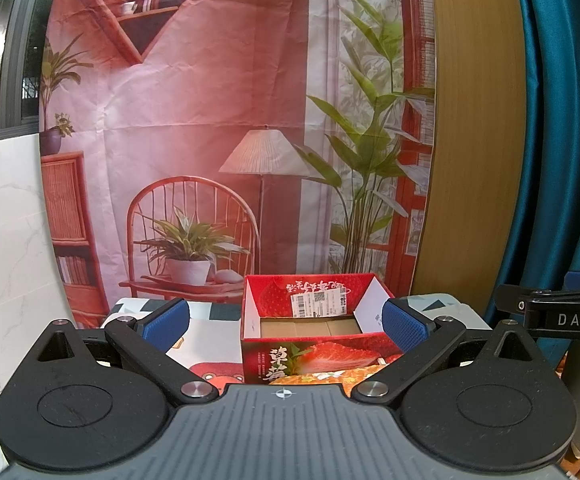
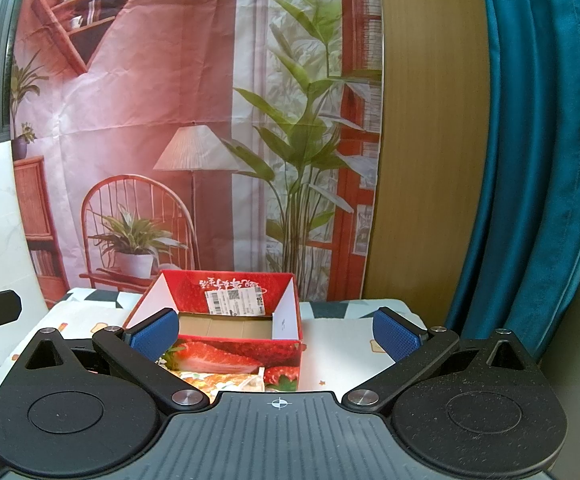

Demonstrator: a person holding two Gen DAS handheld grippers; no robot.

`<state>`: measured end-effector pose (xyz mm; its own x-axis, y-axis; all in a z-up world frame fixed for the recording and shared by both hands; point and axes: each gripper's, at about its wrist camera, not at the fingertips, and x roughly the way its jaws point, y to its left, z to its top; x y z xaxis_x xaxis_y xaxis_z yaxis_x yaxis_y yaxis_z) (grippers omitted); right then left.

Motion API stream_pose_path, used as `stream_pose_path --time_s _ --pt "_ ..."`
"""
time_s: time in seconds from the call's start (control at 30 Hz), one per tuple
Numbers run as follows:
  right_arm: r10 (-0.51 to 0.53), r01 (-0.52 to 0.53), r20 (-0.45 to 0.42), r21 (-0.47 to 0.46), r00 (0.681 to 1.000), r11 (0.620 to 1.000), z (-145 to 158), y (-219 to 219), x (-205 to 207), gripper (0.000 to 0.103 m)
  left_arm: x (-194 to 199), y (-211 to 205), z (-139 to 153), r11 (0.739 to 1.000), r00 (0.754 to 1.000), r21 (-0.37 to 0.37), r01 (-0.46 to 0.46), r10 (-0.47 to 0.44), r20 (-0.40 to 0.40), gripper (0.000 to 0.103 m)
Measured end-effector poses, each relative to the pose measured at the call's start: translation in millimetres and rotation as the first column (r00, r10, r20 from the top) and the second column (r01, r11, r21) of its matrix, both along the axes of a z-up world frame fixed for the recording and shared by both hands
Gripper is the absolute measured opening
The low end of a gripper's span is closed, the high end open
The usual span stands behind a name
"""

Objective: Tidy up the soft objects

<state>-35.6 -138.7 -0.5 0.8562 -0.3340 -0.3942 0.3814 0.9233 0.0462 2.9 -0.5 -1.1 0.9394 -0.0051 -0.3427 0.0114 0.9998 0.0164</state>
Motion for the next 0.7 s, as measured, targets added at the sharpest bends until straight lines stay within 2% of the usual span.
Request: stream_pose_path --time_s 0.7 --pt "0.002 -0.002 -0.003 0.001 1.0 1.0 -0.3 -0.4 1.5 0.103 0.5 -0.8 -0.8 1.0 1.0 -0.009 -0.001 0.001 -0.003 0.103"
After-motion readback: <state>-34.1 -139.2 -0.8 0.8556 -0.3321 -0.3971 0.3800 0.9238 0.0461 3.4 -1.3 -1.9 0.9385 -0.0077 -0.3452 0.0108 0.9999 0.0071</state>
